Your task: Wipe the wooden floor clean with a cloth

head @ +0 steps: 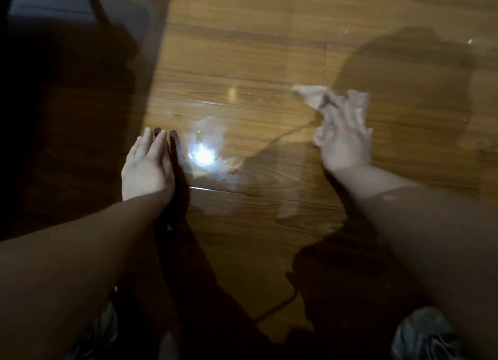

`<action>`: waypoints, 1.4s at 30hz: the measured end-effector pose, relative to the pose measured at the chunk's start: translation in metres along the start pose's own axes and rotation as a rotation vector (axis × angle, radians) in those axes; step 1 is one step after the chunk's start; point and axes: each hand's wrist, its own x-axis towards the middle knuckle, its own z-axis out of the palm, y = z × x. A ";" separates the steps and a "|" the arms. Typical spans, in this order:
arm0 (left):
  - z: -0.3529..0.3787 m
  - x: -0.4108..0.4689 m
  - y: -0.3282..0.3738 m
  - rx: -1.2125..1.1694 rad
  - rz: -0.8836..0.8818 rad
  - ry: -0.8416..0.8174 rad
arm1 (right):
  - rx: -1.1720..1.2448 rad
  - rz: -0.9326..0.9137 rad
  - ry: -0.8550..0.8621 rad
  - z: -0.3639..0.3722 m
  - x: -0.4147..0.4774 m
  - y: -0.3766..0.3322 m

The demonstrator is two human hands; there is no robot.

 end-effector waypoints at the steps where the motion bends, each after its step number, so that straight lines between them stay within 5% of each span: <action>1: 0.001 0.002 0.002 -0.009 0.010 0.010 | -0.064 0.105 0.076 -0.014 0.013 0.017; 4: 0.000 0.002 -0.007 -0.042 -0.045 0.037 | -0.206 0.103 0.083 -0.007 0.014 0.003; 7: 0.003 -0.010 -0.007 -0.009 -0.003 -0.045 | -0.392 -0.271 0.074 0.047 -0.049 -0.045; 10: 0.004 -0.020 -0.004 0.035 0.142 -0.081 | -0.186 -0.740 -0.440 0.081 -0.116 -0.080; 11: 0.007 -0.019 0.002 0.023 0.149 -0.091 | -0.089 -0.787 -0.492 0.077 -0.118 -0.086; 15: 0.011 -0.049 0.011 -0.051 -0.064 -0.059 | 0.097 -0.383 -0.130 0.060 -0.104 -0.079; 20: 0.040 -0.128 0.056 0.048 0.301 -0.303 | -0.062 -0.113 0.002 0.033 -0.076 -0.035; 23: 0.045 -0.109 0.056 0.079 0.360 -0.330 | -0.120 -0.110 -0.041 0.038 -0.062 -0.043; 26: 0.035 -0.054 0.022 0.135 0.130 -0.170 | -0.218 -0.091 -0.109 0.045 -0.051 -0.054; 31: -0.009 0.053 -0.064 0.057 -0.657 -0.014 | -0.219 0.092 -0.130 0.054 -0.026 -0.059; 34: -0.018 0.084 -0.073 0.103 -0.752 -0.009 | -0.204 0.092 -0.110 0.061 -0.017 -0.062; 37: -0.005 0.064 -0.035 0.063 -0.345 0.056 | -0.206 0.064 -0.083 0.068 -0.017 -0.069; 40: 0.015 0.021 0.003 0.086 0.292 -0.192 | -0.194 0.045 -0.084 0.071 -0.023 -0.066; 42: 0.019 0.021 0.002 0.126 0.545 -0.312 | -0.188 0.025 -0.078 0.068 -0.022 -0.065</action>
